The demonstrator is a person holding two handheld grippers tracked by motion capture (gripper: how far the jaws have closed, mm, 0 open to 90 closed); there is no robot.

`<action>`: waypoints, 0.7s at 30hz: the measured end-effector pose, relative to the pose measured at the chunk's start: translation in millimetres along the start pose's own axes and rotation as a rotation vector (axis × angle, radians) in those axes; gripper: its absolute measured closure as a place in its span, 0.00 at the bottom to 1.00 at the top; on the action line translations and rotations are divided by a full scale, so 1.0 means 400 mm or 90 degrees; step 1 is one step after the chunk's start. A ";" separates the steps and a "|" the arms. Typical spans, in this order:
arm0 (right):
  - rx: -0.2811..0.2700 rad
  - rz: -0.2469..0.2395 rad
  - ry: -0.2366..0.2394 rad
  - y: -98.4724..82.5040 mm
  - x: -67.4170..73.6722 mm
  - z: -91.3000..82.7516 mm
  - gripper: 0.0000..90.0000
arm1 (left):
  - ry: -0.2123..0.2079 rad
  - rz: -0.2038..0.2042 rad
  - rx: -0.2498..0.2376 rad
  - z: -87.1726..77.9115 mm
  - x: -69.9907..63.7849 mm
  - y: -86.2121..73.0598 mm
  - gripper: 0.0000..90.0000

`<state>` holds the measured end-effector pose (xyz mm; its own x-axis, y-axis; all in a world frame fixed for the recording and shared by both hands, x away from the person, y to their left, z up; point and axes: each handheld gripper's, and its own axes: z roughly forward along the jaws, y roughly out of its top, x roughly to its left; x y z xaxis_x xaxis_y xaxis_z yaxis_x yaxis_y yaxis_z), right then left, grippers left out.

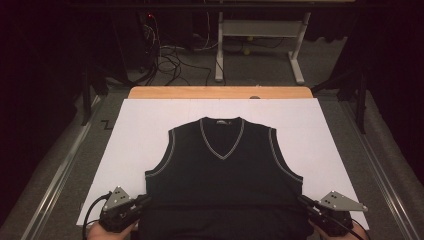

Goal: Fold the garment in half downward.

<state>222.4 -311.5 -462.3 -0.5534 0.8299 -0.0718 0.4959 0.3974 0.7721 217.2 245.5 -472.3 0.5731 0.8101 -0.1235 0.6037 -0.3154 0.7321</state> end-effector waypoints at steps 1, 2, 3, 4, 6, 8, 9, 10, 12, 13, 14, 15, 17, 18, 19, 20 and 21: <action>0.000 0.000 0.000 0.000 0.000 0.000 0.92 | 0.000 0.000 0.000 0.000 0.000 0.000 0.80; 0.000 0.003 0.001 0.000 0.000 0.003 0.85 | 0.000 -0.003 -0.008 0.000 0.004 -0.001 0.77; -0.001 0.002 0.002 0.000 0.000 0.004 0.81 | 0.000 -0.003 -0.008 0.000 0.004 -0.001 0.73; -0.005 0.005 0.000 0.000 0.000 0.005 0.76 | 0.003 -0.010 -0.018 -0.001 0.007 -0.001 0.71; -0.017 0.017 0.005 0.001 -0.003 0.003 0.69 | 0.003 -0.028 -0.049 -0.005 0.018 0.001 0.65; -0.027 0.027 0.009 0.001 -0.006 0.002 0.65 | 0.006 -0.030 -0.063 -0.008 0.023 0.002 0.59; -0.045 0.052 0.011 0.003 -0.013 0.000 0.58 | 0.004 -0.045 -0.076 -0.009 0.032 0.003 0.53; -0.051 0.059 0.010 0.003 -0.015 -0.001 0.56 | 0.005 -0.056 -0.078 -0.008 0.038 0.003 0.51; -0.065 0.069 0.007 0.005 -0.020 -0.001 0.50 | -0.009 -0.079 -0.077 -0.004 0.047 0.002 0.51; -0.065 0.069 0.007 0.005 -0.020 -0.001 0.50 | -0.009 -0.079 -0.077 -0.004 0.047 0.002 0.48; -0.086 0.080 0.007 0.009 -0.030 0.002 0.43 | 0.005 -0.072 -0.081 -0.002 0.049 0.009 0.44; -0.086 0.080 0.007 0.009 -0.030 0.002 0.43 | 0.005 -0.072 -0.081 -0.002 0.049 0.009 0.43; -0.101 0.090 0.007 0.017 -0.043 0.008 0.38 | 0.017 -0.076 -0.103 -0.005 0.055 0.024 0.40; -0.111 0.098 0.007 0.026 -0.055 0.016 0.32 | 0.023 -0.077 -0.123 -0.008 0.062 0.046 0.34; -0.111 0.098 0.007 0.026 -0.055 0.016 0.32 | 0.023 -0.077 -0.123 -0.008 0.062 0.046 0.33; -0.128 0.100 0.016 0.042 -0.070 0.023 0.27 | 0.009 -0.094 -0.141 -0.008 0.072 0.072 0.30; -0.136 0.104 0.020 0.049 -0.075 0.025 0.25 | -0.002 -0.098 -0.146 -0.007 0.076 0.089 0.27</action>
<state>255.4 -324.8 -451.3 -0.4999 0.8622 0.0811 0.4293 0.1654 0.8879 254.5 260.3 -448.3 0.4858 0.8384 -0.2471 0.5435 -0.0683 0.8366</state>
